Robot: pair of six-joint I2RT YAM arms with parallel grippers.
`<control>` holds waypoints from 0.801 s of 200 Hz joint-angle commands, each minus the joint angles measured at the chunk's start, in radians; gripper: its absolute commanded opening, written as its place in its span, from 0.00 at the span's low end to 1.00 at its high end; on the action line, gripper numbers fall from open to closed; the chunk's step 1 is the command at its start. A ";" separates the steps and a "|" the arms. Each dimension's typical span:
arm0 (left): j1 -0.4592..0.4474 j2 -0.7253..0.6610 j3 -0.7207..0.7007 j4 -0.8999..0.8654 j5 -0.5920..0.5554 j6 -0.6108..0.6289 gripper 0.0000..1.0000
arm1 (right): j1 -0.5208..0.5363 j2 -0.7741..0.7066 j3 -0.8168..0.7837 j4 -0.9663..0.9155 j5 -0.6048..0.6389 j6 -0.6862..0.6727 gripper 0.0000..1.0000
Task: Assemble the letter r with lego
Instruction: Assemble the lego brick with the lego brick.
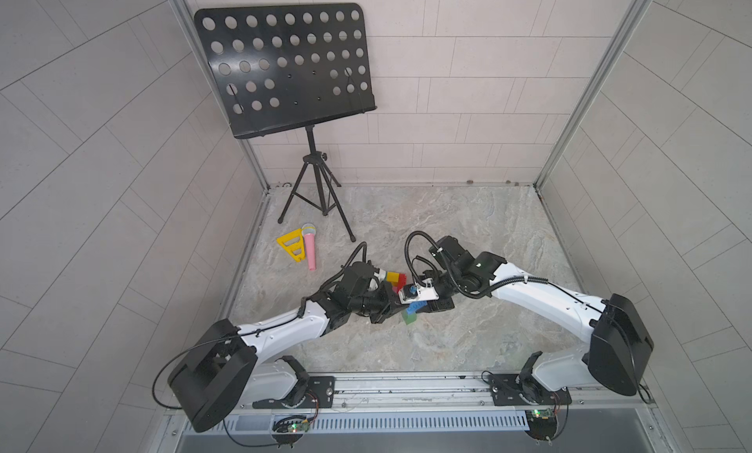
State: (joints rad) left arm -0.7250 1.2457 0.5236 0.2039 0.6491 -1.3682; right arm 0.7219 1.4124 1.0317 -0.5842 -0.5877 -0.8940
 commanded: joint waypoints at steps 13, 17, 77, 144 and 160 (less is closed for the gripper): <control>-0.002 -0.009 0.055 -0.006 0.006 0.007 0.00 | 0.006 -0.050 -0.010 0.034 -0.023 0.056 0.54; -0.002 -0.010 0.059 -0.006 0.005 0.006 0.00 | 0.005 -0.055 -0.012 0.040 -0.020 0.066 0.54; 0.013 -0.103 0.116 -0.188 -0.024 0.099 0.00 | 0.005 -0.086 0.010 0.123 0.063 0.350 0.39; 0.088 -0.295 0.393 -1.100 -0.539 0.672 0.00 | 0.010 -0.005 0.210 -0.089 0.417 1.067 0.26; 0.088 -0.332 0.419 -1.187 -0.651 0.749 0.00 | 0.027 0.008 0.224 -0.148 0.417 1.160 0.26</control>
State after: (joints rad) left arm -0.6395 0.9634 0.8951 -0.6521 0.2657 -0.8612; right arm 0.7273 1.3891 1.2232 -0.5667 -0.2554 -0.0090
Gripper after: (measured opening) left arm 0.046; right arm 0.256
